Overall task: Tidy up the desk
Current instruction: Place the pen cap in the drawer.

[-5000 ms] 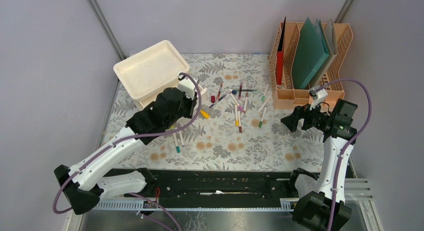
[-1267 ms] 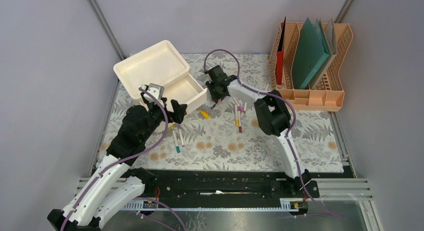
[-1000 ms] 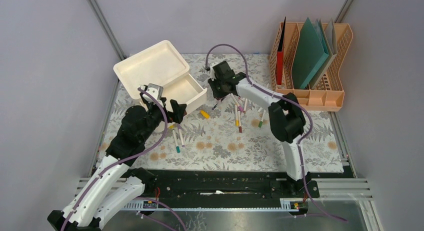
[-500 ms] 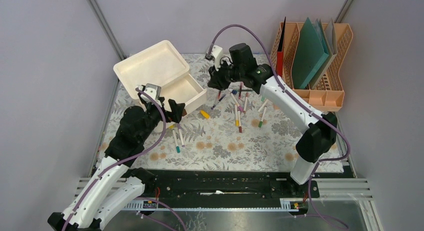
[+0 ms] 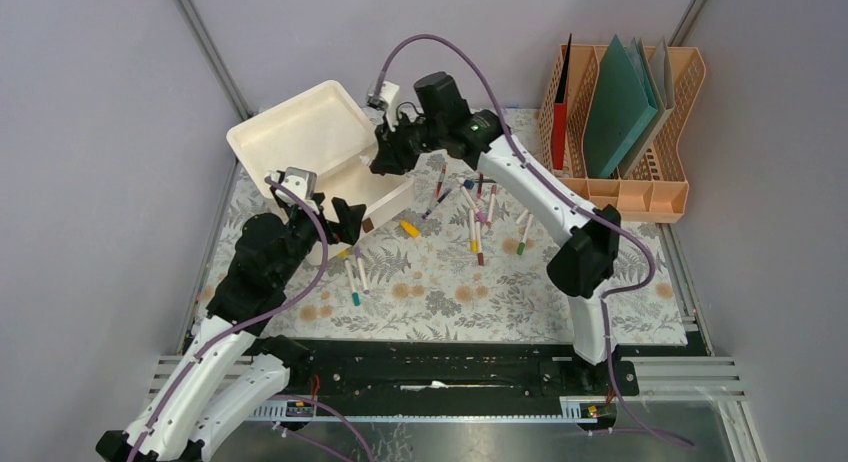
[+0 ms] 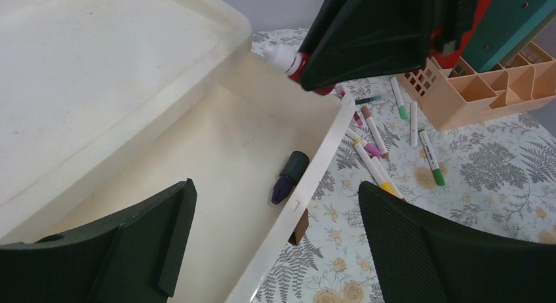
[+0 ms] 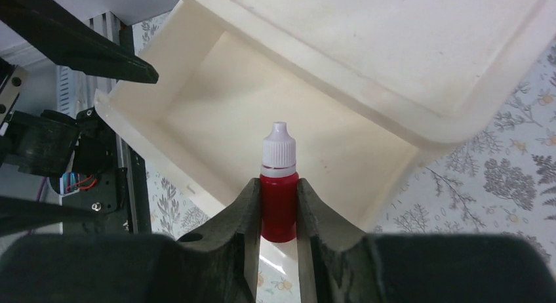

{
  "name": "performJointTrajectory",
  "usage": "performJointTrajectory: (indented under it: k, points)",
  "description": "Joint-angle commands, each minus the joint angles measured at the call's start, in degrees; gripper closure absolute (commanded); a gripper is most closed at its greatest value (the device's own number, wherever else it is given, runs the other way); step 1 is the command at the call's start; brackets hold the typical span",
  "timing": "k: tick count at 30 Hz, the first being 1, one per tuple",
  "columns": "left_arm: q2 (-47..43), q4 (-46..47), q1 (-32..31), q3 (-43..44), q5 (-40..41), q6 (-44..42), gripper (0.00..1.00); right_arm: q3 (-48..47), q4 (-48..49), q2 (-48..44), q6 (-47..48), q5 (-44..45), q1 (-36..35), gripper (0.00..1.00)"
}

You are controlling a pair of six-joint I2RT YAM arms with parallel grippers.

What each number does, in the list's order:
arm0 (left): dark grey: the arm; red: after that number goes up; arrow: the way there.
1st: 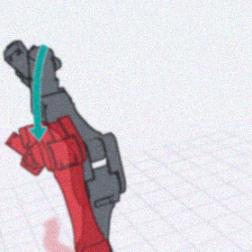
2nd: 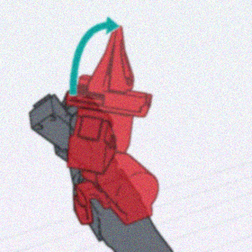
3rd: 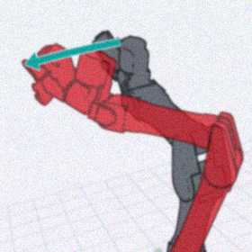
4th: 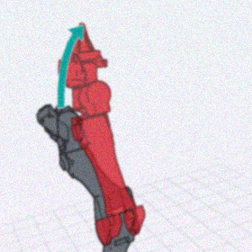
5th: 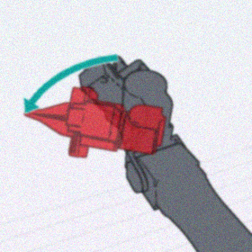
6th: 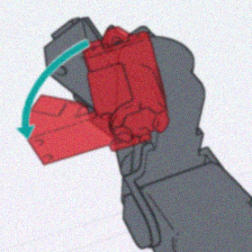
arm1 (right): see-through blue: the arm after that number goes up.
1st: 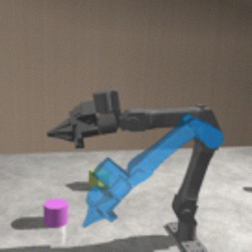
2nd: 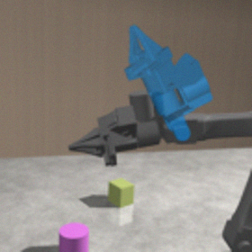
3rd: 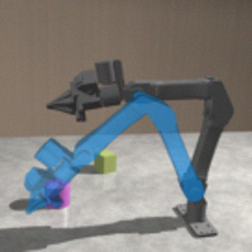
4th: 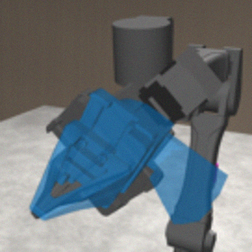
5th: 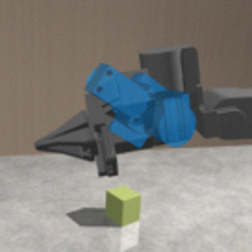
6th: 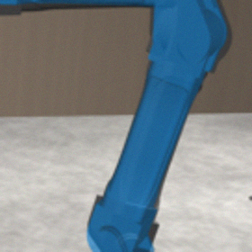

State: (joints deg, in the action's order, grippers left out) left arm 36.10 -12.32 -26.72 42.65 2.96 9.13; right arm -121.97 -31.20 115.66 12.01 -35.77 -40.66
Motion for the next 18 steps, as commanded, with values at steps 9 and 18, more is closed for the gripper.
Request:
performJointTrajectory:
  k: [9, 18]
  points:
    - [-0.4, 4.1, 1.0, 0.2, -2.1, 0.8, 0.01, -3.1, -4.3, 0.8, -1.6, 8.3, -1.9, 0.14]
    - [1.5, 6.0, 1.2, -0.2, -11.4, 3.0, 0.01, 16.7, -4.9, -23.1, 12.0, 6.7, -1.8, 0.00]
